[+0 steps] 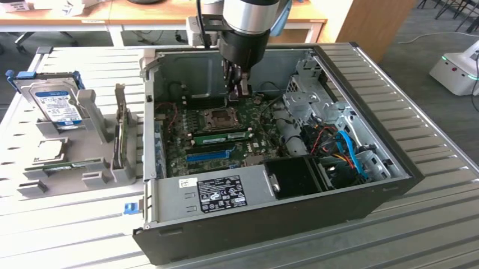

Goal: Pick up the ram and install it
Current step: 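Press down the ram until it locks into place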

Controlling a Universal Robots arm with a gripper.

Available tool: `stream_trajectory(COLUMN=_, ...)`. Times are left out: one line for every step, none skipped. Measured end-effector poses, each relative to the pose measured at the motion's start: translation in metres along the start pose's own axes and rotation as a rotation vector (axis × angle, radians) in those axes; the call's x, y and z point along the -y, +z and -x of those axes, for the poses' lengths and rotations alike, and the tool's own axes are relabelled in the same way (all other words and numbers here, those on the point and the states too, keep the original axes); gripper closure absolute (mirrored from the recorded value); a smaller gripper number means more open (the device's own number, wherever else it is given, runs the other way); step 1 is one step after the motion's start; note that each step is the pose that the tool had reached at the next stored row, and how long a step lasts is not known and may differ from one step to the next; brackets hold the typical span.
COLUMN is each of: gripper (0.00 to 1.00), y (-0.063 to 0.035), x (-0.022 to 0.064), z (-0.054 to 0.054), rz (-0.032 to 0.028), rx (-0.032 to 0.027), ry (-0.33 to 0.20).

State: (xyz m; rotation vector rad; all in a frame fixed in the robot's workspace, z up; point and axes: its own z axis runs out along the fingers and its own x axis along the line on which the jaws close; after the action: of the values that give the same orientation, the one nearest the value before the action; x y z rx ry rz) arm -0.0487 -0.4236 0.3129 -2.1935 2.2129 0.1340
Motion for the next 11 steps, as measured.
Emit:
stream_trajectory(gripper=0.89, y=0.0000, x=0.0000, z=0.0000, rz=0.0000, rx=0.0000, ry=0.000)
stream_trajectory(gripper=0.89, y=0.0000, x=0.0000, z=0.0000, rz=0.0000, rx=0.0000, ry=0.000)
stream_trajectory(gripper=0.89, y=0.0000, x=0.0000, z=0.0000, rz=0.0000, rx=0.0000, ry=0.000)
stream_trajectory(gripper=0.89, y=0.0000, x=0.0000, z=0.0000, rz=0.0000, rx=0.0000, ry=0.000)
stream_trajectory(gripper=0.89, y=0.0000, x=0.0000, z=0.0000, rz=0.0000, rx=0.0000, ry=0.000)
stream_trajectory(gripper=0.89, y=0.0000, x=0.0000, z=0.0000, rz=0.0000, rx=0.0000, ry=0.000)
stream_trajectory(gripper=0.89, y=0.0000, x=0.0000, z=0.0000, rz=0.0000, rx=0.0000, ry=0.000)
stream_trajectory(gripper=0.89, y=0.0000, x=0.0000, z=0.0000, rz=0.0000, rx=0.0000, ry=0.001)
stream_trajectory(gripper=0.89, y=0.0000, x=0.0000, z=0.0000, rz=-0.0004, rx=0.0003, ry=0.005)
stream_trajectory(gripper=0.89, y=0.0001, x=0.0001, z=0.0000, rz=-0.0010, rx=0.0006, ry=0.013)
stream_trajectory(gripper=0.89, y=0.0001, x=0.0001, z=0.0000, rz=-0.0016, rx=0.0010, ry=0.020)
